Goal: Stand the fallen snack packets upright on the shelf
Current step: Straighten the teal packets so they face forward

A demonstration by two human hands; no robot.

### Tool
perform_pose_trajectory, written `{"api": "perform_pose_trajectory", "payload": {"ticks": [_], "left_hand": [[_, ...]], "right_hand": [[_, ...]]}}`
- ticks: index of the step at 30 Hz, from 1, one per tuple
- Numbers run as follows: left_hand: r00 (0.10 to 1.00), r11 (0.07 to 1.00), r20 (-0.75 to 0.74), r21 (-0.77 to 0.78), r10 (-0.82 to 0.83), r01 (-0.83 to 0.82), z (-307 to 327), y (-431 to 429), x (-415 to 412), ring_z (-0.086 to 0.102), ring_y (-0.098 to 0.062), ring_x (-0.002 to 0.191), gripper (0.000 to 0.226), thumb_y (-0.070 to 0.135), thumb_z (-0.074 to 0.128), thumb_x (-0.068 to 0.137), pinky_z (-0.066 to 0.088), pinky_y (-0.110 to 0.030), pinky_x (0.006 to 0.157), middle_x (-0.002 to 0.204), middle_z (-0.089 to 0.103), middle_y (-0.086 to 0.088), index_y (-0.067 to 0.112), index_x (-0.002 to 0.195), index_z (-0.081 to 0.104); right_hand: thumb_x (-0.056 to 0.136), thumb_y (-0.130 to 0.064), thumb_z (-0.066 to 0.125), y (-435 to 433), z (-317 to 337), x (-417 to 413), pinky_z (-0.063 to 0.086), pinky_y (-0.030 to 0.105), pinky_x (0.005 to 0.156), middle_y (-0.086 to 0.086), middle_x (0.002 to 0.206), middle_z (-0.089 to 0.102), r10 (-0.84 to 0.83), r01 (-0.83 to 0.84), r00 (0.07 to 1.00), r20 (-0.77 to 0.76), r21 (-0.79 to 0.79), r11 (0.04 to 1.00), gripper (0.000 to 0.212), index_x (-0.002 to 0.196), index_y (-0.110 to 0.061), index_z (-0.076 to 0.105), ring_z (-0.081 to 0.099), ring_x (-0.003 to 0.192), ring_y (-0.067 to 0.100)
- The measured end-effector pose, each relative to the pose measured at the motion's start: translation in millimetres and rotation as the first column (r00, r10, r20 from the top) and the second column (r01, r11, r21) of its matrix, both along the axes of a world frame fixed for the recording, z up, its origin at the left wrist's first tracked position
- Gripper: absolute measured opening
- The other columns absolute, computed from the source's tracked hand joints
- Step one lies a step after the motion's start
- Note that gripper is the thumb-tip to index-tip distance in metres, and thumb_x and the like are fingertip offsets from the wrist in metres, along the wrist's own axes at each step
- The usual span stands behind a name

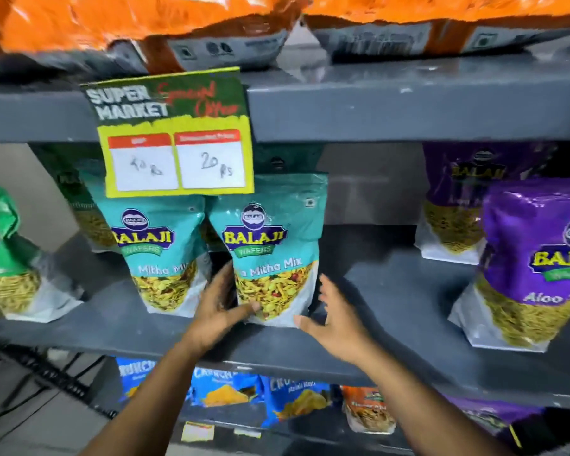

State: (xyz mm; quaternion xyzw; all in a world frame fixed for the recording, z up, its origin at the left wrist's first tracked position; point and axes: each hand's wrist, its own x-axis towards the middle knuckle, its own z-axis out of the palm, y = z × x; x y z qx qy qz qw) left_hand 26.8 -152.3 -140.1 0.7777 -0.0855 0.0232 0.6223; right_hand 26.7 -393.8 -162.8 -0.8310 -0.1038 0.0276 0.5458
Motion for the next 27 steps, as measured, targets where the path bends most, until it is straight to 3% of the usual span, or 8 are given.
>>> {"api": "perform_pose_trajectory", "payload": {"ticks": [3,8,13,17,21,23,25,27], "left_hand": [[0.999,0.999,-0.026,0.007,-0.034,0.034,-2.0,3.1,3.3,0.054,-0.019,0.131,0.076,0.028,0.082,0.07,0.044,-0.046,0.109,0.138,0.061,-0.001,0.021,0.138,0.048],[1.0,0.997,-0.013,-0.07,-0.025,0.024,-19.0,11.9,5.7,0.057,-0.023,0.128,0.086,0.043,0.088,0.063,0.043,-0.057,0.108,0.135,0.063,-0.001,0.022,0.136,0.048],[0.997,0.996,-0.027,-0.063,-0.071,0.069,-29.2,15.8,-1.7,0.054,-0.016,0.131,0.093,0.052,0.086,0.061,0.042,-0.054,0.11,0.138,0.06,0.005,0.027,0.14,0.043],[0.994,0.994,-0.035,-0.043,-0.105,0.103,-24.4,13.9,-2.3,0.052,-0.007,0.131,0.093,0.057,0.083,0.063,0.043,-0.048,0.11,0.138,0.058,0.015,0.031,0.141,0.04],[0.996,0.995,-0.027,-0.046,-0.086,0.085,-16.5,11.7,-4.3,0.053,-0.001,0.127,0.093,0.058,0.081,0.062,0.045,-0.043,0.109,0.135,0.059,0.02,0.035,0.141,0.039],[0.998,0.998,-0.004,-0.028,-0.061,0.061,-13.0,9.2,-9.2,0.05,-0.006,0.131,0.092,0.054,0.08,0.064,0.042,-0.041,0.111,0.141,0.054,0.013,0.029,0.143,0.039],[0.999,1.0,0.03,0.014,0.017,-0.018,-9.0,9.4,-22.1,0.049,-0.009,0.132,0.081,0.05,0.079,0.068,0.041,-0.037,0.111,0.141,0.053,0.01,0.027,0.138,0.044],[0.976,0.991,0.168,-0.025,0.137,-0.135,-6.4,23.7,-42.1,0.053,-0.008,0.121,0.06,0.053,0.077,0.07,0.044,-0.028,0.103,0.127,0.056,0.008,0.031,0.119,0.05]], "right_hand": [[0.067,-0.048,0.075,9.2,0.0,6.4,0.053,0.037,0.092,-0.021,0.115,0.065,-0.001,0.0,0.999,-0.04,-0.021,1.0,0.056,0.114,-0.05,0.046,0.062,0.106,-0.002],[0.073,-0.032,0.076,21.2,8.8,-5.3,0.05,0.02,0.092,-0.023,0.121,0.066,-0.015,0.023,0.997,-0.069,0.105,0.994,0.052,0.113,-0.055,0.051,0.063,0.112,0.001],[0.073,-0.036,0.078,18.4,10.0,-16.0,0.049,0.037,0.101,-0.014,0.125,0.065,-0.061,0.07,0.991,-0.116,0.073,0.995,0.055,0.12,-0.047,0.05,0.061,0.118,0.008],[0.077,-0.034,0.076,20.1,14.6,-20.3,0.054,0.028,0.091,-0.015,0.124,0.065,-0.063,0.071,0.988,-0.143,0.053,0.996,0.053,0.12,-0.048,0.049,0.064,0.113,0.007],[0.079,-0.026,0.073,23.4,20.2,-23.3,0.052,0.046,0.098,-0.007,0.122,0.067,-0.075,0.081,0.99,-0.118,0.042,0.996,0.046,0.116,-0.045,0.052,0.064,0.115,0.015],[0.082,-0.009,0.07,29.6,25.8,-27.2,0.052,0.04,0.098,-0.011,0.127,0.066,-0.072,0.077,0.996,-0.042,0.109,0.991,0.054,0.12,-0.045,0.053,0.062,0.119,0.015],[0.082,0.001,0.07,38.0,27.3,-40.7,0.051,0.029,0.094,-0.013,0.126,0.065,-0.192,0.167,0.971,0.143,0.173,0.971,0.06,0.123,-0.039,0.051,0.062,0.117,0.016],[0.079,-0.017,0.072,54.0,22.9,-62.7,0.047,0.015,0.087,-0.028,0.112,0.06,-0.41,0.416,0.83,0.378,0.07,0.907,0.052,0.112,-0.051,0.05,0.063,0.101,0.004]]}}
